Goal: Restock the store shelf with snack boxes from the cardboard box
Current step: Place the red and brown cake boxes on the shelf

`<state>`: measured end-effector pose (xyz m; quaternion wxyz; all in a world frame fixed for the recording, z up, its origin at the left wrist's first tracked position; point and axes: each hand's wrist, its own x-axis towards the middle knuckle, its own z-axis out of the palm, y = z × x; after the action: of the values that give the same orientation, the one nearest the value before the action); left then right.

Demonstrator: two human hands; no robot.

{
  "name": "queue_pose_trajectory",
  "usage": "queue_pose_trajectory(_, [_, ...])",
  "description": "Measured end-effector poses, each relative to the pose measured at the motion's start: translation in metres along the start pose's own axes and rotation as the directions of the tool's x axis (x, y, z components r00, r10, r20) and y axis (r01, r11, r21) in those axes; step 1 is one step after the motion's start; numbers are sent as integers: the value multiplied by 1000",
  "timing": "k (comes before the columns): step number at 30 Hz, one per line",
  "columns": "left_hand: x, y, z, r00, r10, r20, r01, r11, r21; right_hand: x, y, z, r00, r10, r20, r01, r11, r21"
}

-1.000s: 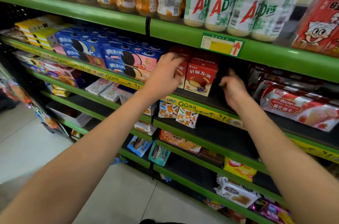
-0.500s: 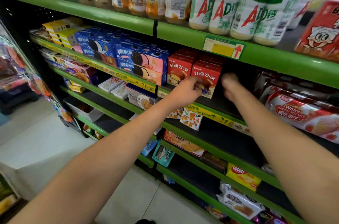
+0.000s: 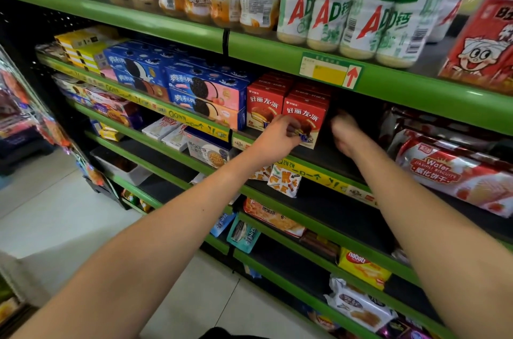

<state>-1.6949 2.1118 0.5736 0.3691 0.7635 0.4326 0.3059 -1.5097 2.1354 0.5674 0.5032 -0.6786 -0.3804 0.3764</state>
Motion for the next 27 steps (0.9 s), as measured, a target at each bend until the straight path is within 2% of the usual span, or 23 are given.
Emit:
queue_pose_trajectory(5, [-19, 6, -19, 998, -66, -18, 62, 980, -189, -59, 0, -11, 993, -122, 3, 122, 992, -41])
queue_pose_trajectory(10, [-64, -8, -43, 985, -145, -88, 107, 933, -343, -134, 14, -2, 966, -254, 41, 253, 967, 27])
queue_pose_trajectory(14, [-116, -36, -57, 955, -250, -161, 155, 882, -446, -174, 28, 24, 933, -313, 179, 319, 948, -8])
queue_pose_trajectory(16, [-150, -58, -61, 919, -333, -212, 200, 856, -477, -182, 40, 45, 914, -292, 282, 314, 949, -36])
queue_pose_trajectory(19, [-207, -98, -67, 829, -483, -282, 292, 804, -517, -192, 61, 88, 875, -205, 439, 260, 963, -70])
queue_pose_trajectory(22, [-268, -140, -73, 683, -644, -345, 374, 714, -592, -208, 84, 147, 814, -96, 573, 205, 970, -128])
queue_pose_trajectory(27, [-374, -219, -89, 420, -828, -372, 457, 547, -701, -246, 126, 263, 614, 34, 788, 251, 939, -236])
